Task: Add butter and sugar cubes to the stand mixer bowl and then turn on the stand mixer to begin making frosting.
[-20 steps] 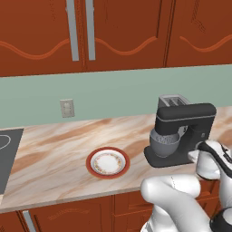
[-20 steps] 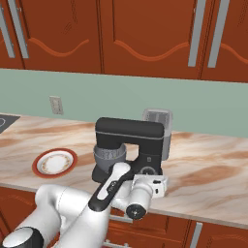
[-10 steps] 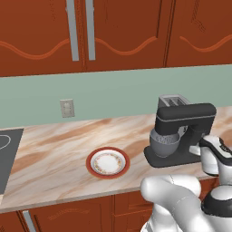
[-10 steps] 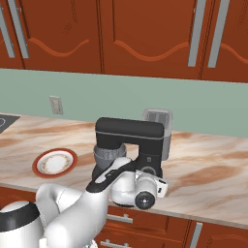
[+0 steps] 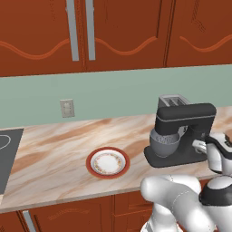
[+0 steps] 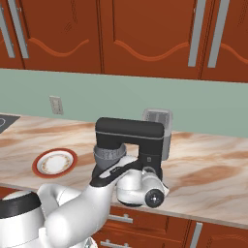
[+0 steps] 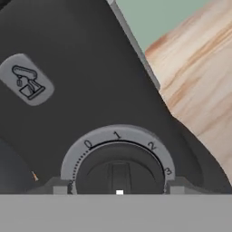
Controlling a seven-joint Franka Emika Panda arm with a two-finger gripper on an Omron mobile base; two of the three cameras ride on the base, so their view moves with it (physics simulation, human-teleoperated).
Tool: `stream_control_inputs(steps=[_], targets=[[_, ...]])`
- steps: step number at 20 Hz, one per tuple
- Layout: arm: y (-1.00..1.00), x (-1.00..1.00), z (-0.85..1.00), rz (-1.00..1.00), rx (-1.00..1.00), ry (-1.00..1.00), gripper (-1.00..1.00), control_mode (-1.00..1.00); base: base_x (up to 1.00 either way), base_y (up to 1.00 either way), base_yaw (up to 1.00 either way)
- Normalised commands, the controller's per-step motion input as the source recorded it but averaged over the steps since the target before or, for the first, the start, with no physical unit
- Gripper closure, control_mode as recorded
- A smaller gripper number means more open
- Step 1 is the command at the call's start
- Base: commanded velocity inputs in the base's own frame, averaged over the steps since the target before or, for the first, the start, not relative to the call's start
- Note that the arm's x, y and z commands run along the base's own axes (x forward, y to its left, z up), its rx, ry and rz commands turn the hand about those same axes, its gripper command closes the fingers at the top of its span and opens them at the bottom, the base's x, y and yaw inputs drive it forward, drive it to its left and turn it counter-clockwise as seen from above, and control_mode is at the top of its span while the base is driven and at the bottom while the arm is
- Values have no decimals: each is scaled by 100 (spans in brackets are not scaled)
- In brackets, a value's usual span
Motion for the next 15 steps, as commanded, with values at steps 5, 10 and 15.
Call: stream_control_inputs(steps=[5, 10, 15], targets=[[2, -11, 0, -9, 32, 5, 100, -100, 0, 0, 0], [5, -12, 0, -10, 30, 7, 100, -100, 0, 0, 0], [5, -16, 0, -12, 27, 6, 100, -100, 0, 0, 0]])
